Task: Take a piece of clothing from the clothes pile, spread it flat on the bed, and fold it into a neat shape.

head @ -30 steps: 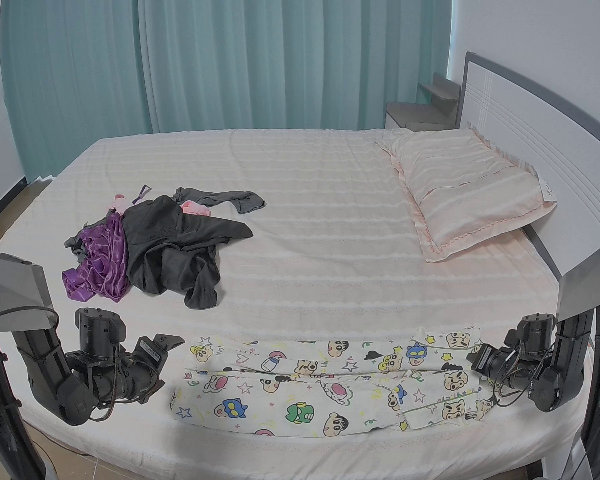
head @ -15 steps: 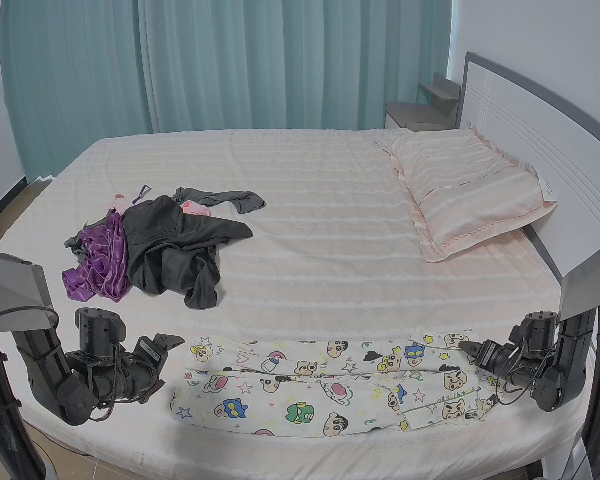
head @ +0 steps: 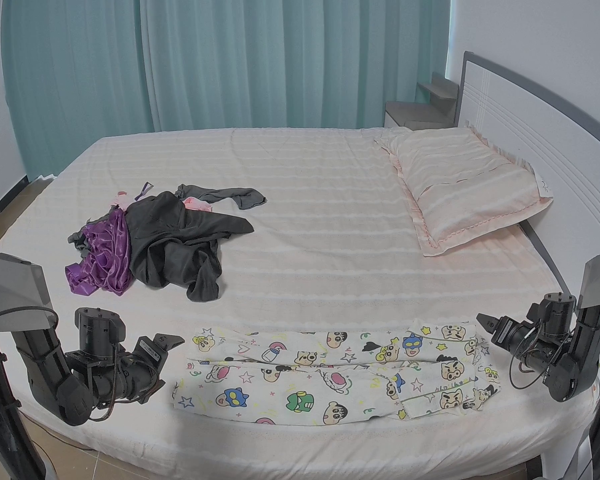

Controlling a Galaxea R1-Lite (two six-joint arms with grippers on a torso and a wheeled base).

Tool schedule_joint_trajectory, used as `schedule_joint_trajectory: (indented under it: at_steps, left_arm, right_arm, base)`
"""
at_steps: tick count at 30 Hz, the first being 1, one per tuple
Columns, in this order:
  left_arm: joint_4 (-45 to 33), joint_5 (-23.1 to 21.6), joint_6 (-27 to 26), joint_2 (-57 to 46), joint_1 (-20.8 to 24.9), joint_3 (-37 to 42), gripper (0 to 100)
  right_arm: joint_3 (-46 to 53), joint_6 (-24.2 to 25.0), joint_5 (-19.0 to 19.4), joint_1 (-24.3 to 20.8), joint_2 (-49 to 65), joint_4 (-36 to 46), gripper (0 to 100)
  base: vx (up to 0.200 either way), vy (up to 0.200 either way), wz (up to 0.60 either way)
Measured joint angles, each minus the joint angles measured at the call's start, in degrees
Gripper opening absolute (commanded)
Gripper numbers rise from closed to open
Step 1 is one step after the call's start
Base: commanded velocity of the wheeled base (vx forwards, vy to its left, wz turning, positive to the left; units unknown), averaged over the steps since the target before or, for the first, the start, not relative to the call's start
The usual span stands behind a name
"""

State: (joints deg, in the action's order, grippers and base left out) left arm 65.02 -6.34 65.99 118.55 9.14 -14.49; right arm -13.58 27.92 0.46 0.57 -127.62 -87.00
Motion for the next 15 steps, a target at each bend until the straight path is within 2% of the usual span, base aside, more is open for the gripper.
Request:
schedule_joint_trajectory:
  at_steps: [11, 15]
  left_arm:
    - [0.00, -0.46, 0.41, -0.30, 0.00, -0.49, 100]
    - [0.00, -0.55, 0.44, -0.37, -0.02, -0.24, 100]
  right_arm:
    - [0.22, -0.77, -0.46, -0.24, 1.55, -0.06, 100]
    - [0.30, -0.77, -0.51, -0.35, 1.74, -0.09, 100]
  base:
    - [0.000, 0.000, 0.00]
    - [0.000, 0.200, 0.00]
